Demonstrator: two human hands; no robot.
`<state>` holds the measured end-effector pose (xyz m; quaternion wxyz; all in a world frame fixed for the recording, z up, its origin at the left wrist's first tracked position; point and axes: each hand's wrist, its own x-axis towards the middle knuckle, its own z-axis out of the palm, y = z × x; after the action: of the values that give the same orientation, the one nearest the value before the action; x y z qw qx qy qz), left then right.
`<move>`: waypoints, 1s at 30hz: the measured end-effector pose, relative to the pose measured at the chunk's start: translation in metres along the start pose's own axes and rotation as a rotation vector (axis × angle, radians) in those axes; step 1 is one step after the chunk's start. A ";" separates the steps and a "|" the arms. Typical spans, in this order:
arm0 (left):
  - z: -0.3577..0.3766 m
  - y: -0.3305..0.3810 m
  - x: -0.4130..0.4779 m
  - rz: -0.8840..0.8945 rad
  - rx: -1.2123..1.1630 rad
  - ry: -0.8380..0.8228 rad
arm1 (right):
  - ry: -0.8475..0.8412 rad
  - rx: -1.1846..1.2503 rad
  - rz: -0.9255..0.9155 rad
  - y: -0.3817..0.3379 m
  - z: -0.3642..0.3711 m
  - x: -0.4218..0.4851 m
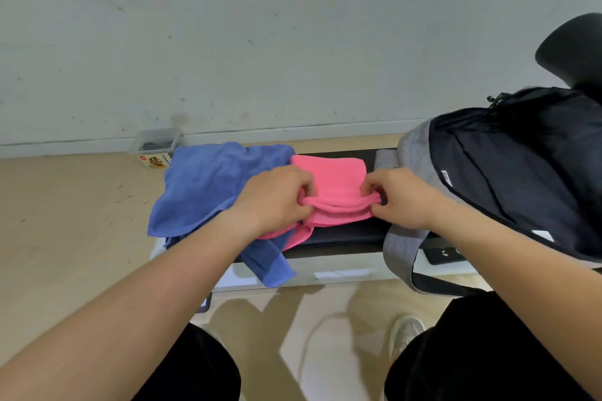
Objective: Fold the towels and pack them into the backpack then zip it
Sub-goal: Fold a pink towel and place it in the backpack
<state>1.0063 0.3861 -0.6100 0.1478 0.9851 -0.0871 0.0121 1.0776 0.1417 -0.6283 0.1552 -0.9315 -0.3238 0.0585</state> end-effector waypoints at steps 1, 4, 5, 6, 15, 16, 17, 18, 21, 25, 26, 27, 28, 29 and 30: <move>0.003 0.001 -0.002 0.021 0.057 0.012 | 0.001 -0.036 -0.017 0.000 0.003 -0.002; 0.011 0.004 -0.003 0.092 0.173 0.083 | 0.032 -0.088 -0.056 -0.002 0.007 -0.004; 0.014 0.004 -0.003 0.110 0.192 0.117 | 0.046 -0.107 -0.068 -0.003 0.008 -0.004; 0.018 0.004 -0.003 0.121 0.200 0.148 | 0.058 -0.124 -0.079 -0.003 0.009 -0.003; 0.030 0.006 0.000 0.096 0.163 0.049 | -0.043 -0.309 -0.075 -0.005 0.008 -0.001; 0.022 0.007 0.003 0.056 0.075 0.029 | -0.021 -0.267 -0.056 -0.008 0.004 0.003; 0.014 0.008 0.010 0.009 -0.018 0.042 | 0.007 -0.214 -0.032 -0.012 -0.001 0.008; 0.007 0.007 0.018 -0.032 -0.092 0.096 | 0.043 -0.167 -0.017 -0.015 -0.003 0.015; -0.005 -0.003 0.053 -0.091 -0.056 0.239 | 0.060 -0.115 -0.002 -0.018 -0.001 0.046; 0.001 -0.011 0.085 -0.157 0.175 -0.082 | -0.151 -0.182 0.025 -0.009 0.003 0.095; 0.002 -0.010 0.089 -0.151 0.198 -0.129 | -0.210 -0.174 0.043 -0.006 0.001 0.105; 0.002 -0.010 0.094 -0.148 0.201 -0.154 | -0.265 -0.158 0.065 -0.003 -0.002 0.112; 0.001 -0.010 0.096 -0.148 0.199 -0.175 | -0.305 -0.139 0.081 -0.002 -0.005 0.116; -0.002 -0.010 0.098 -0.153 0.190 -0.212 | -0.330 -0.130 0.090 -0.002 -0.008 0.118; -0.006 -0.010 0.099 -0.155 0.168 -0.269 | -0.334 -0.119 0.084 -0.001 -0.011 0.117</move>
<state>1.1057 0.3804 -0.6023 0.0526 0.9905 -0.0284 -0.1240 1.1708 0.2129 -0.6186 0.0413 -0.9290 -0.3089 0.1994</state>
